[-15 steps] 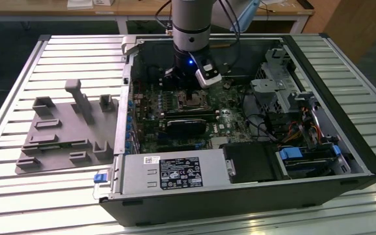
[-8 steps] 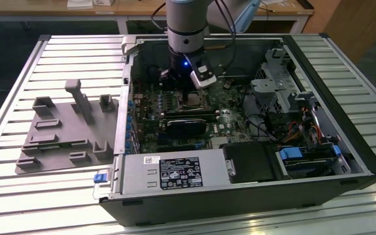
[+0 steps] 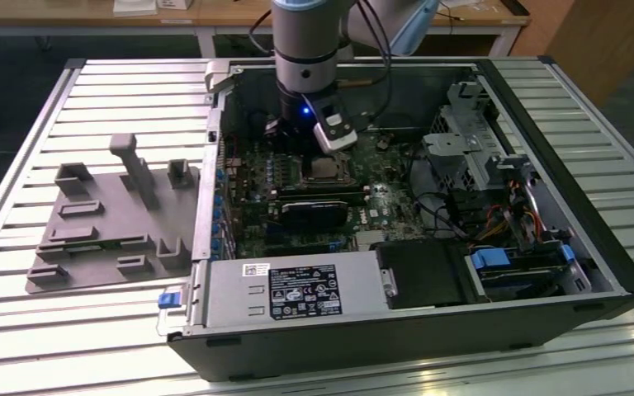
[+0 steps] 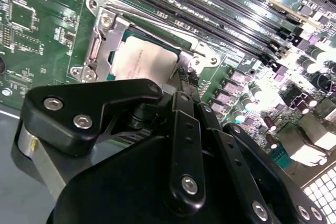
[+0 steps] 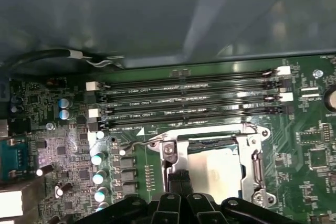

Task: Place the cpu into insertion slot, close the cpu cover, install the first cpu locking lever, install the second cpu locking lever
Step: 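Close the cpu cover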

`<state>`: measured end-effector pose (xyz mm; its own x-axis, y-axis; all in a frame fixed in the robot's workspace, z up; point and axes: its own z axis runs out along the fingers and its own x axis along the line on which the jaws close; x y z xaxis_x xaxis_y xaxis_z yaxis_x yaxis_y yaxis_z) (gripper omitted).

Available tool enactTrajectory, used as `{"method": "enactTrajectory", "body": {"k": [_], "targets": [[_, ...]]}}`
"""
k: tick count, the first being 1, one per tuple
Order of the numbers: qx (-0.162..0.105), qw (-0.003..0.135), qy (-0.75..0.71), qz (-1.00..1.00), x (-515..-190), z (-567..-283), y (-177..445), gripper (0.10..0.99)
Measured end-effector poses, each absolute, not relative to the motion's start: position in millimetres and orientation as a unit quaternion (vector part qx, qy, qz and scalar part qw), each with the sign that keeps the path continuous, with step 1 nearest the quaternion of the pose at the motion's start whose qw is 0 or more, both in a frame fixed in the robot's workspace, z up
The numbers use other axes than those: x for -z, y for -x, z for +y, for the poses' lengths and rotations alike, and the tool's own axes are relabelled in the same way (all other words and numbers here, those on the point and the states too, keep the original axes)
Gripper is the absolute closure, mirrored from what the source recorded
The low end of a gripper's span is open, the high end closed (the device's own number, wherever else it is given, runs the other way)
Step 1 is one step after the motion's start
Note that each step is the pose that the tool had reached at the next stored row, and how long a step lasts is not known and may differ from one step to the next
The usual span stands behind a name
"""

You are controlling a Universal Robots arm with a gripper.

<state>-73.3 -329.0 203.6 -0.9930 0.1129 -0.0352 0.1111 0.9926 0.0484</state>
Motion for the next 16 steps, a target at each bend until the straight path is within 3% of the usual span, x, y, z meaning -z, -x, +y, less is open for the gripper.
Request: {"method": "enactTrajectory", "body": {"k": [8,16], "targets": [[-0.024,0.019,-0.056,0.998,-203.0,-329.0,72.9,0.984],[-0.053,0.017,-0.053,0.997,-203.3,-329.0,72.8,0.984]]}}
